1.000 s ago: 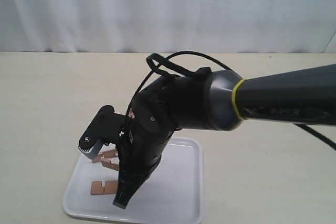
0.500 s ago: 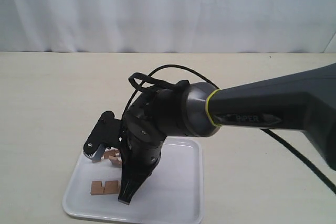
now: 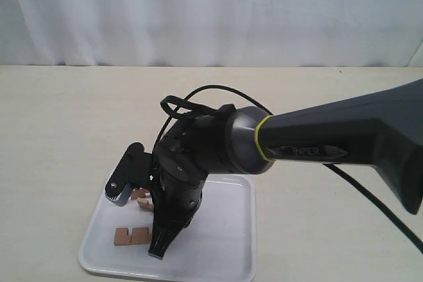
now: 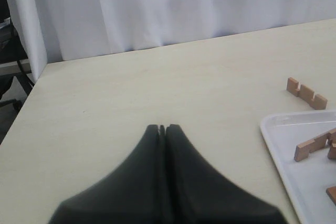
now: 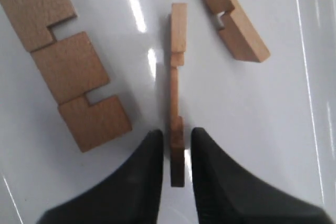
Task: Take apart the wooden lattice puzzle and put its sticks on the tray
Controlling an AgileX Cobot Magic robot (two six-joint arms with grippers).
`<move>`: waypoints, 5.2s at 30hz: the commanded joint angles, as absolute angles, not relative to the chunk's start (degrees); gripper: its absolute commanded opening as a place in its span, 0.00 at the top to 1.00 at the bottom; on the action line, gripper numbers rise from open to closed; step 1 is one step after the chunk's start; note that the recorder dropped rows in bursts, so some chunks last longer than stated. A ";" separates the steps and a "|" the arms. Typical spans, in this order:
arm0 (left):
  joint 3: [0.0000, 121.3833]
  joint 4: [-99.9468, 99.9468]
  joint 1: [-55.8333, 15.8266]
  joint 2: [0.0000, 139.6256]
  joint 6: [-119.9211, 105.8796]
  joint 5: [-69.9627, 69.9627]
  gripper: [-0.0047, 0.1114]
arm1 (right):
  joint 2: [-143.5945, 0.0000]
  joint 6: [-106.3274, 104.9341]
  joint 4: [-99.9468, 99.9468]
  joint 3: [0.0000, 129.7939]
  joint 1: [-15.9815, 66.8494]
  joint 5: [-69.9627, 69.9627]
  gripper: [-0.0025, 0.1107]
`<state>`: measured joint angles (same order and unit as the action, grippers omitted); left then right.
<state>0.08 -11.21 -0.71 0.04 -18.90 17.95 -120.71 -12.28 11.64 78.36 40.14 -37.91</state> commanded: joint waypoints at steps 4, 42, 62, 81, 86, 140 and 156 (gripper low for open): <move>0.00 -11.14 -0.71 0.00 -18.44 17.43 0.96 | -119.70 -9.61 10.96 78.60 40.12 -38.15 0.54; 0.00 -11.14 -0.71 0.00 -18.44 17.43 0.96 | -127.70 16.50 7.73 97.06 32.68 -31.96 0.39; 0.00 -11.14 -0.71 0.00 -18.44 17.43 0.96 | -133.44 24.27 18.86 99.34 32.79 -30.26 0.94; 0.00 -11.14 -0.71 0.00 -18.44 17.43 0.96 | -129.92 26.41 21.87 99.34 32.13 -33.74 0.65; 0.00 -11.14 -0.71 0.00 -18.44 17.43 0.96 | -131.85 26.30 22.20 99.34 31.85 -31.98 0.42; 0.00 -11.14 -0.71 0.00 -18.44 17.43 0.96 | -111.80 12.18 14.05 76.81 31.47 -30.09 0.94; 0.00 -11.14 -0.71 0.00 -18.44 17.43 0.96 | -114.29 8.38 11.42 63.13 34.09 -8.79 0.90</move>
<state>0.08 -11.21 -0.71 0.04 -18.90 17.95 -113.74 10.05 11.60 63.39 33.48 -10.99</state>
